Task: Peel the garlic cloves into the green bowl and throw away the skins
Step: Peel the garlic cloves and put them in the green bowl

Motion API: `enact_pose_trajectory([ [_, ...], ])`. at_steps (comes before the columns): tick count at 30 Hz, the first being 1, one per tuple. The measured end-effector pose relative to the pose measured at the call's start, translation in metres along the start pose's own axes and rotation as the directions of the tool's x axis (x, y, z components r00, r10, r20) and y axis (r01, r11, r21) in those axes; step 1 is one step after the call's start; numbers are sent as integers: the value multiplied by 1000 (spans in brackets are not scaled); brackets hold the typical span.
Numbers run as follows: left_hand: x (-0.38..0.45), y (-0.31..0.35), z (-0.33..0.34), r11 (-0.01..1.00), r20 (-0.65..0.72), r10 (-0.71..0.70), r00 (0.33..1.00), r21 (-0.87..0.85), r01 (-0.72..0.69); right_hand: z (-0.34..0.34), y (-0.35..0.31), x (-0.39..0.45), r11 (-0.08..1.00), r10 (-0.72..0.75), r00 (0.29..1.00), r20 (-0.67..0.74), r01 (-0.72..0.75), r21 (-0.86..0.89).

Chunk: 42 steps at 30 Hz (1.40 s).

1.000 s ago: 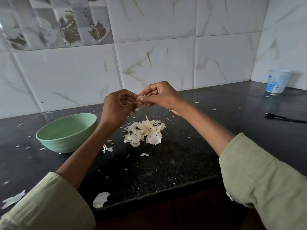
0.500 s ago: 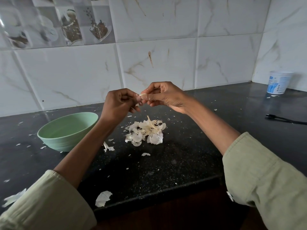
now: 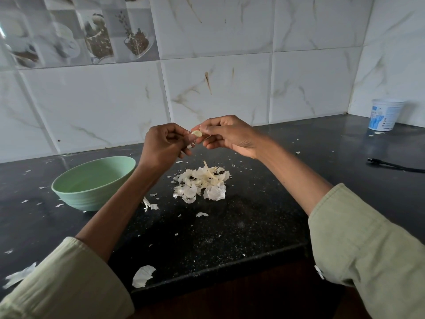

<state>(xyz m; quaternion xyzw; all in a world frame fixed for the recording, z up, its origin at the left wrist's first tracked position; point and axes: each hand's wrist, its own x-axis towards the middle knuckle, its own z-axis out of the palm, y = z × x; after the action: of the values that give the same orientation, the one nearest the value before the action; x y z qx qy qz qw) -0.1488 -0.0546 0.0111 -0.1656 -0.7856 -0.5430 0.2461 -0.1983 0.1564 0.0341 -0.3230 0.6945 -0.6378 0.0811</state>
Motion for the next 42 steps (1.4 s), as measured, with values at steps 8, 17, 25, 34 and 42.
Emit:
enact_pose_trajectory([
  [8, -1, -5, 2, 972, 79, -218, 973, -70, 224, 6, 9, 4, 954, -150, 984, -100, 118, -277],
  [17, -3, -11, 4, 916, 41, -200, 979, -348, 201, 13, 5, 0, 941, -247, 958, -143, 201, -274],
  [25, -5, -4, 2, 952, -30, -118, 993, -288, 105, 16, 0, 0, 914, -325, 937, -129, 276, -297],
  [34, -3, 0, 2, 992, -64, -81, 995, 92, 87, 16, 4, 0, 902, -276, 952, -128, 211, -377],
  [42, -6, -3, 5, 966, -72, -58, 996, 247, 75, 19, 4, -2, 676, -447, 894, -26, 318, -665],
])
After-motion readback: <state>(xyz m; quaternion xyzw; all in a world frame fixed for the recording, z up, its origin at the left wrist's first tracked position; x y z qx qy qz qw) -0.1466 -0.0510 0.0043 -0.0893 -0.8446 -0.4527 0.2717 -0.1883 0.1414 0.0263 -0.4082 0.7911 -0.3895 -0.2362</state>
